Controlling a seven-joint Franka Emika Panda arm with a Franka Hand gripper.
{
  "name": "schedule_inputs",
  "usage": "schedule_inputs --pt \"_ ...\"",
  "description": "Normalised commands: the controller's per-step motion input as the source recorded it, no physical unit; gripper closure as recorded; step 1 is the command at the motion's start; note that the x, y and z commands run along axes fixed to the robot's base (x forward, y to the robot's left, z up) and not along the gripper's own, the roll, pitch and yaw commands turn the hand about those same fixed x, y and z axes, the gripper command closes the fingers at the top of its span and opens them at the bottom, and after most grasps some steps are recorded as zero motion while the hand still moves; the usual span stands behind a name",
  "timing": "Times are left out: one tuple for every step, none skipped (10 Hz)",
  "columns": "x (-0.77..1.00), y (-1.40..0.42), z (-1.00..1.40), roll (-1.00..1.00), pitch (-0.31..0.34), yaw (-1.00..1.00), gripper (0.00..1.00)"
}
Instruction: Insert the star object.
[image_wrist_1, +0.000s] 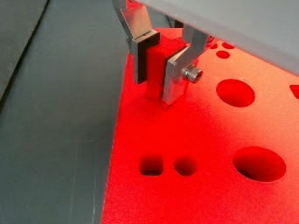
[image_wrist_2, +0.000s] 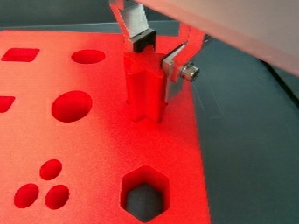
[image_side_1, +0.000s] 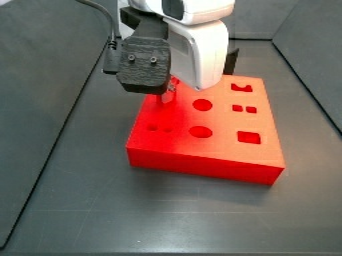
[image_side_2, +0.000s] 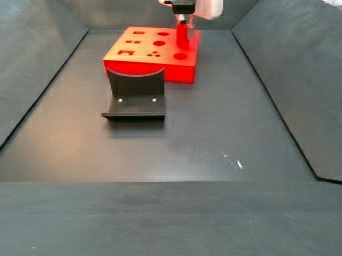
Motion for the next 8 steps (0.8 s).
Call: schedule_inputs --pt "0.02 -0.05 -1.0 0.02 0.0 -0.24 1.0" --pt "0.0 -0.03 -1.0 0.02 0.0 -0.27 1.0" --pt "-0.02 0.05 0.0 0.0 0.0 0.0 1.0" --pt "0.0 0.0 0.0 -0.01 0.0 0.0 1.0" --pt "0.0 0.0 -0.08 -0.02 -0.039 0.0 1.0" --pt "0.0 -0.03 -0.61 0.08 0.0 0.81 1.0" --pt "-0.05 0.0 -0.69 0.01 -0.014 1.0 1.0" --pt "-0.06 0.0 -0.69 0.01 -0.019 1.0 1.0"
